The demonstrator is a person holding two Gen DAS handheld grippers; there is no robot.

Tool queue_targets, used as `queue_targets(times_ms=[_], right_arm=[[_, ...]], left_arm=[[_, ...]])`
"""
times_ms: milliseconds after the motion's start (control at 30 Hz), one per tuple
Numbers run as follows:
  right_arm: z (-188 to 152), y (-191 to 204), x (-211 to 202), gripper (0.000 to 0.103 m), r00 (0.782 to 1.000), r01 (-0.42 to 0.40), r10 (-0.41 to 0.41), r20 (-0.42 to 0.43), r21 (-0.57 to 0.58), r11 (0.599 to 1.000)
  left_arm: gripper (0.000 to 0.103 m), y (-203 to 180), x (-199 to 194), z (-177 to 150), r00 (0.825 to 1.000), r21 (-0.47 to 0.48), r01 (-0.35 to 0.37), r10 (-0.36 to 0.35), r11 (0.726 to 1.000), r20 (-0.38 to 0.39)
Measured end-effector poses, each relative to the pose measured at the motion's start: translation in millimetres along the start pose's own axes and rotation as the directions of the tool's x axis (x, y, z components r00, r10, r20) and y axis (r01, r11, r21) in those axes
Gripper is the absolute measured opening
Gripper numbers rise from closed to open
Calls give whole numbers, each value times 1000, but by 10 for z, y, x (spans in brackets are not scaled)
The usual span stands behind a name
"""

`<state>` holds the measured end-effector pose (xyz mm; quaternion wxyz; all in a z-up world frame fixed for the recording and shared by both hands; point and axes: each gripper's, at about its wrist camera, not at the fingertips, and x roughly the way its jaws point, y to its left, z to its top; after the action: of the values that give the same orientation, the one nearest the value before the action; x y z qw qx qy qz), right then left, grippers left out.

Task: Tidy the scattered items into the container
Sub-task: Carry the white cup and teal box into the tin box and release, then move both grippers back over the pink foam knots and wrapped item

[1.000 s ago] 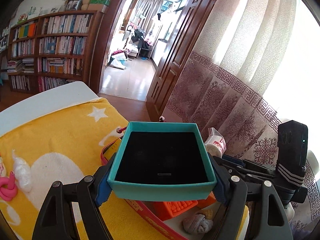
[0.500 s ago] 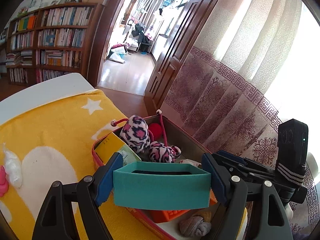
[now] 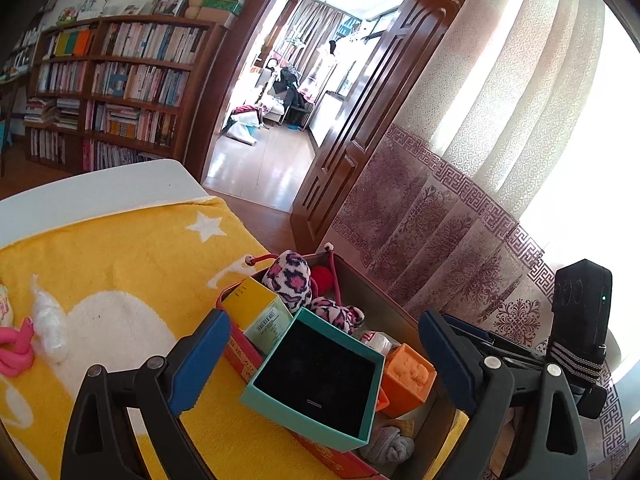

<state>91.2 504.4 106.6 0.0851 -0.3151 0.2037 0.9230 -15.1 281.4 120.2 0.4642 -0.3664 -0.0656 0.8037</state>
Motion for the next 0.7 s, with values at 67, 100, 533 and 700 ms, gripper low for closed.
queue_targets(times_ms=[67,100,533,700], right_arm=[[1,3,-10,67,1000,-3,3,-4,11,1000],[-3,11,-21,67,1000,-5,5,-4,14,1000],[-109,747,-84,69,985,-174,171,-35,-112,978],[-257,1057,84,69,963,-258,244,-109,-129,958]], left_arm=[[97,53,-31,-21,1000,-16,-4,4,1000,5],[97,83,-49,-30,1000,-25,-8,8,1000,8],[97,796,-680,-128,985,-189,-134,152,973,85],[97,1234,-1043,-232,957,-280,-234,271,931,101]])
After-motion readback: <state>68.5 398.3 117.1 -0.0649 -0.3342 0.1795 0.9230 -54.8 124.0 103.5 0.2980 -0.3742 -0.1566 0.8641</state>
